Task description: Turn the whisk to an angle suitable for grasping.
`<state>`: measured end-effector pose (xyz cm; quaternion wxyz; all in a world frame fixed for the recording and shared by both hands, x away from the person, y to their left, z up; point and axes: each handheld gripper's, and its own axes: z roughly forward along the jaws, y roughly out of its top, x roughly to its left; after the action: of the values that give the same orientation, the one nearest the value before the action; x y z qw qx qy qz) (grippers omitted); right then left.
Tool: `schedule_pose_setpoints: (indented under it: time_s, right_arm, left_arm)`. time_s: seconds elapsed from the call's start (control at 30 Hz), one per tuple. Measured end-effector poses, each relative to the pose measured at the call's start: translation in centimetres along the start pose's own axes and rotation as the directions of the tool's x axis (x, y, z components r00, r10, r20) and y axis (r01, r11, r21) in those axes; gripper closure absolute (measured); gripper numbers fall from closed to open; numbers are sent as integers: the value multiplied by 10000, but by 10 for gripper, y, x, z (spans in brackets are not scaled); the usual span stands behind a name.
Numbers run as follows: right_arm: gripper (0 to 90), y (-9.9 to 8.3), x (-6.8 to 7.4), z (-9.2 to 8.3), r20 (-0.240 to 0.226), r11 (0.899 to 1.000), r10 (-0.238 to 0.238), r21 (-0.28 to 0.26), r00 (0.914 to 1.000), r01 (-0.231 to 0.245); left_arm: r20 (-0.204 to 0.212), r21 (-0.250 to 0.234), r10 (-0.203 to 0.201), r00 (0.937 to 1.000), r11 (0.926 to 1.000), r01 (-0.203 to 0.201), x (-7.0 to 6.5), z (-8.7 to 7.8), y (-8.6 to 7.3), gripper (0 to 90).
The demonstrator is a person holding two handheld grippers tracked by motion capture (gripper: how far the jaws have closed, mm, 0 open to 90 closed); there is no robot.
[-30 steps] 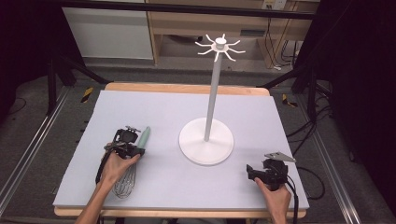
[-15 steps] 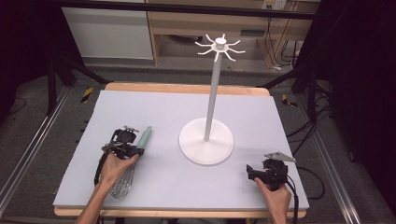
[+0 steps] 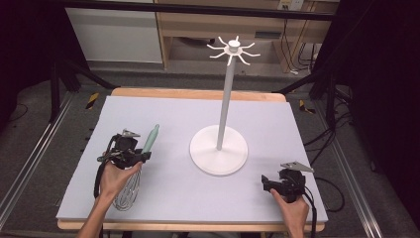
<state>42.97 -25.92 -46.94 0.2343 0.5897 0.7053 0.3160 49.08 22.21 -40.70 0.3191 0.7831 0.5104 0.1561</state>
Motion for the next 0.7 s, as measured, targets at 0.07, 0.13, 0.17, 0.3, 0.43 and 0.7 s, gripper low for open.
schedule_pose_setpoints:
  time_s: [0.07, 0.13, 0.17, 0.3, 0.43, 0.7]
  right_arm:
    - [103, 0, 0, 0, -10, 10000, 26, 5, 10000, -26]
    - [103, 0, 0, 0, -8, 10000, 26, 4, 10000, -26]
    - [103, 0, 0, 0, -6, 10000, 29, 3, 10000, -29]
    - [103, 0, -1, 0, -8, 10000, -18, -4, 10000, 18]
    - [103, 0, -1, 0, -7, 10000, -7, -6, 10000, 7]
    - [103, 0, -2, 0, -54, 10000, 57, -8, 10000, -57]
  left_arm:
    - [17, -237, 66, 10000, 9997, -66, -3, -5, 1, 661]
    - [71, -369, 109, 9999, 9993, -107, -4, -8, 2, 660]
    - [142, -501, 108, 9998, 9987, -101, -6, -11, 3, 660]
    - [240, -992, 241, 9994, 9948, -216, -11, -22, 6, 660]
    - [317, -1299, 274, 9991, 9913, -231, -13, -28, 8, 660]
    - [231, -1988, 453, 9987, 9792, -398, -17, -38, 10, 662]
